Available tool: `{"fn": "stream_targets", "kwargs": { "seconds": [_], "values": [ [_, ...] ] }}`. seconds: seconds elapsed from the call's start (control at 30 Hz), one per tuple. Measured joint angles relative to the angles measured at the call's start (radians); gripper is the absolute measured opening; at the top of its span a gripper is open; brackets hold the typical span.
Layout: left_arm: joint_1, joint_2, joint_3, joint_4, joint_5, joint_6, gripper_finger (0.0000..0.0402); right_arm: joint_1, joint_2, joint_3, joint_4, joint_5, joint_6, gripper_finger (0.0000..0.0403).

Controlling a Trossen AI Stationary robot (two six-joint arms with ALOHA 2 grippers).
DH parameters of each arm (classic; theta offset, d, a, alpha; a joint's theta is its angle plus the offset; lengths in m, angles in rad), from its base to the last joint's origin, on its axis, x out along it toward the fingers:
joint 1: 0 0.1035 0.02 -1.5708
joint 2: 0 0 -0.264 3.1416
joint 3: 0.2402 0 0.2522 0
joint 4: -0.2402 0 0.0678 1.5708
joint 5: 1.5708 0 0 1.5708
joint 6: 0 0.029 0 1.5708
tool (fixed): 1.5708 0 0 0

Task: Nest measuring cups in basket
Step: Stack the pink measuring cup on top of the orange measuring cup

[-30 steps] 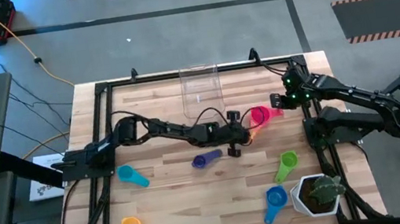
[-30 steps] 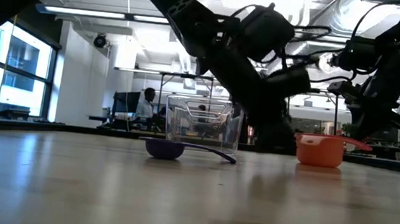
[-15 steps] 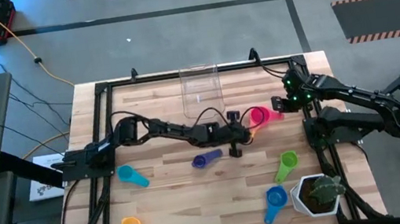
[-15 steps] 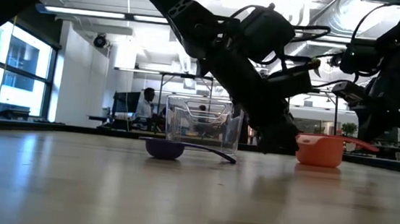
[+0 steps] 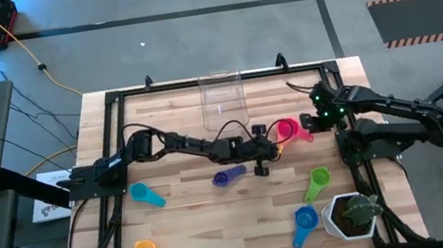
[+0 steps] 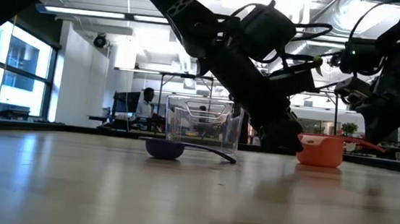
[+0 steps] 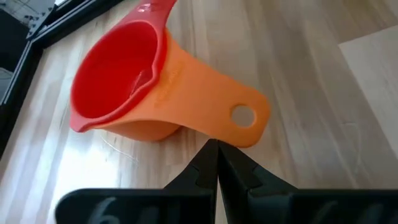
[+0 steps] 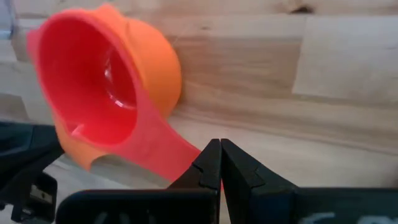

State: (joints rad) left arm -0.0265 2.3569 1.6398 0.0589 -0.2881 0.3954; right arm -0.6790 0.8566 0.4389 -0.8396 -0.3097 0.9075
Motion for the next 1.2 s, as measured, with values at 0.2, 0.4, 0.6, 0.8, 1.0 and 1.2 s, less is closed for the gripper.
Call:
{"fn": "stream_targets", "kwargs": {
  "seconds": [0.2,0.4,0.6,0.8,1.0,1.2],
  "values": [
    [-0.002,0.000,0.000,0.021,0.026,-0.001,0.0000,0.105,0.000,0.000,0.045,0.018,0.104,0.0000],
    [-0.003,0.000,0.000,0.044,0.044,0.000,0.0000,0.209,0.000,0.000,0.101,0.029,0.214,0.0000],
    [-0.002,0.000,0.000,0.052,0.044,0.000,0.0000,0.315,0.000,0.000,0.121,0.073,0.326,0.0000],
    [-0.003,0.000,0.000,0.054,0.083,0.000,0.0000,0.408,0.001,0.000,0.203,0.107,0.427,0.0000],
    [-0.003,0.000,0.000,0.067,0.096,0.000,0.0000,0.475,0.008,-0.001,0.259,0.163,0.490,0.0000],
    [-0.002,-0.001,0.000,0.067,0.090,-0.001,0.0000,0.456,-0.027,0.086,0.128,0.247,0.397,0.0000]
  ]
}}
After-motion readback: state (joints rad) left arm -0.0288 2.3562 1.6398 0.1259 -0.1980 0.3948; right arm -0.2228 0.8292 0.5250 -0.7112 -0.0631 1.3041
